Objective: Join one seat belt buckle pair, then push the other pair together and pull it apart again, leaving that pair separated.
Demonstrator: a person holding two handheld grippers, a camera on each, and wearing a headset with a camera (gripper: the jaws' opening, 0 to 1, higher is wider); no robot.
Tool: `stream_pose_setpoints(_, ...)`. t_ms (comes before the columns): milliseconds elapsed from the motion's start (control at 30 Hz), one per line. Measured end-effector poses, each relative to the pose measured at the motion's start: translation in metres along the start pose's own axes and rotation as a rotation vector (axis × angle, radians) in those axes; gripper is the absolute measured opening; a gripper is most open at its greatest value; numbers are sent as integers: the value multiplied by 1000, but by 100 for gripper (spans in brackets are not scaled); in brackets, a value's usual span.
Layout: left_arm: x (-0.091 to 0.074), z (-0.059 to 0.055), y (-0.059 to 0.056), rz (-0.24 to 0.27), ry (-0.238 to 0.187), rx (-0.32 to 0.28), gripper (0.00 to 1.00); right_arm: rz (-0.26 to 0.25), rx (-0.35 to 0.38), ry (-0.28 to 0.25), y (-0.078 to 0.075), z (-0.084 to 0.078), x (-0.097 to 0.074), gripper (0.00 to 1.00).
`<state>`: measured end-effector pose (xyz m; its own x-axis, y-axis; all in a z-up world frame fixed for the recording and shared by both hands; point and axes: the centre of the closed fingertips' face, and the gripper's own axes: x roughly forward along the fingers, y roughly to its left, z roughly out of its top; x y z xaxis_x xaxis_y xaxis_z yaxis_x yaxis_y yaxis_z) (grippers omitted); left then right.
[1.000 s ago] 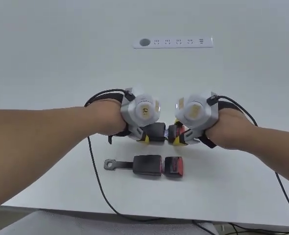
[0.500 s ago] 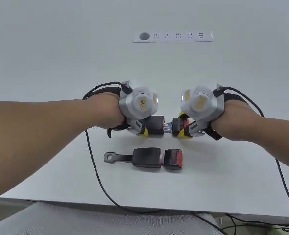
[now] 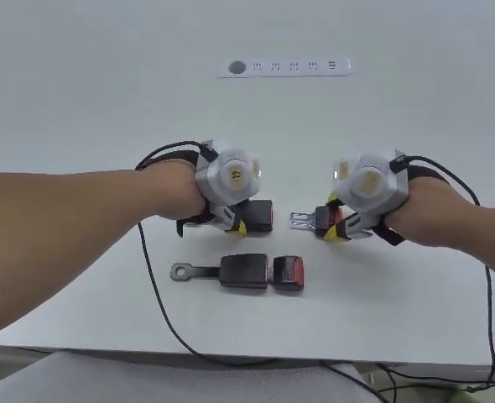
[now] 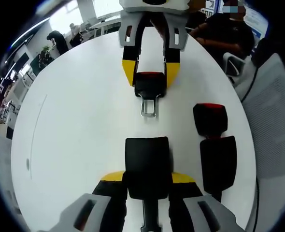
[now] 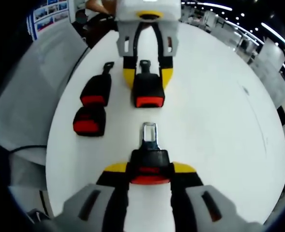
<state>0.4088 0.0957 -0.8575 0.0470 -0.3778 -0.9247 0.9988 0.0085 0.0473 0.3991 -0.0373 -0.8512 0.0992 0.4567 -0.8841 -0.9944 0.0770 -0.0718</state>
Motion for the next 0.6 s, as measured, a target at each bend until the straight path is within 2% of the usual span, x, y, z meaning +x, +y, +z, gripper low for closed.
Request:
stream_pose_setpoints(167,0,0,0,8,1,-6,33,-4,14,25,4,-24,-14,32)
stream_pose_setpoints(500,1,0,1,-2,33,17,33,-3,30,70,5,-50,-33,32)
stream_pose_setpoints(600,1,0,1,1,36,18,33,-7,32,79,4,-52,-34,33)
